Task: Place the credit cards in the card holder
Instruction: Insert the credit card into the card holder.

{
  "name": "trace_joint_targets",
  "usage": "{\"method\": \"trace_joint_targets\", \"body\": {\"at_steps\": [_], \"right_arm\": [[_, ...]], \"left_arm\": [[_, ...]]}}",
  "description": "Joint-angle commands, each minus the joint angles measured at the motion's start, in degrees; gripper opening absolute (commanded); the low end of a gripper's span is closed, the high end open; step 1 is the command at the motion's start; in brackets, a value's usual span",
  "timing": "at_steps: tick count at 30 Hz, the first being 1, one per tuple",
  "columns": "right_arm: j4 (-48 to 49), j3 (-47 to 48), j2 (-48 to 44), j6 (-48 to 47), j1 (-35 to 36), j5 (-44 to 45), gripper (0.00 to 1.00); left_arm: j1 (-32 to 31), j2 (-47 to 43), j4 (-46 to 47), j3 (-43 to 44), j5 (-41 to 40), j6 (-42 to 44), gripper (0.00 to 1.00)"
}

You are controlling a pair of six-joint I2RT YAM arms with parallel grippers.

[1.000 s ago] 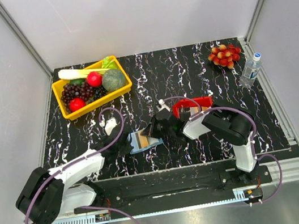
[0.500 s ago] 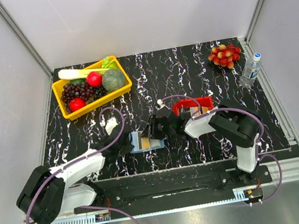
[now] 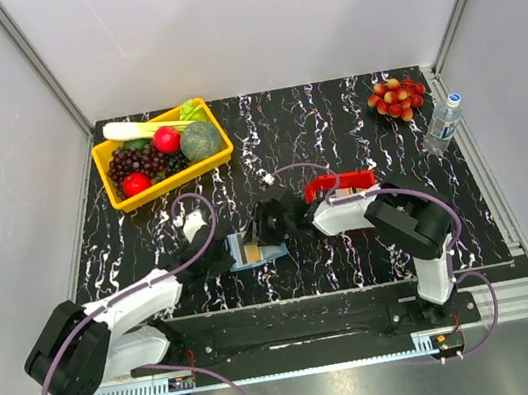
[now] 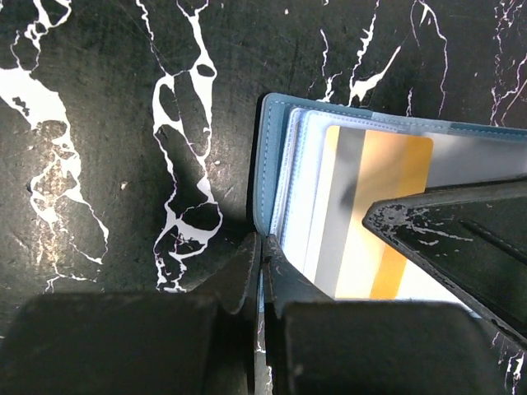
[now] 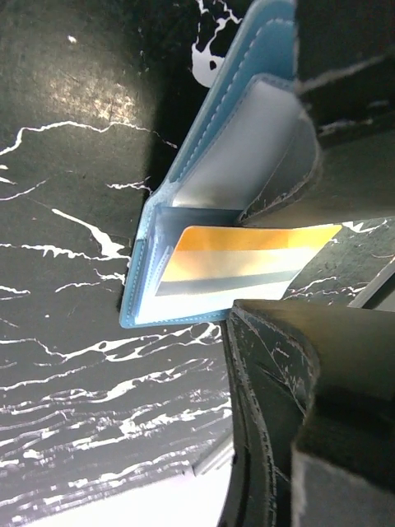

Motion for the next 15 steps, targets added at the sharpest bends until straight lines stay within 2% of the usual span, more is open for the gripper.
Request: {"method": "trace_joint_targets", "body": {"at_steps": [1,8,10,15], "right_arm": [[-13.8,5.3,2.7,-0.7,3.3,4.1,0.44],[-26.2,9.5,4.0,0.0,6.4,12.0,0.44],[-29.4,10.5,2.9,-1.4,6.3,15.7,0.40],[-30.3,12.4,2.8,-3.1,6.4,14.2,0.34]], "left_arm": [[0.0,-0.6,-2.3,-2.7,3.3,-1.1,0.00],[-0.1,-3.5,-1.3,-3.8,3.8,-2.2,0.00],[0.0,-4.4,-1.5,-4.3,3.5,-2.5,0.00],[-0.1,-5.7,-1.1,-5.3,3.2,-2.7,0.00]]}}
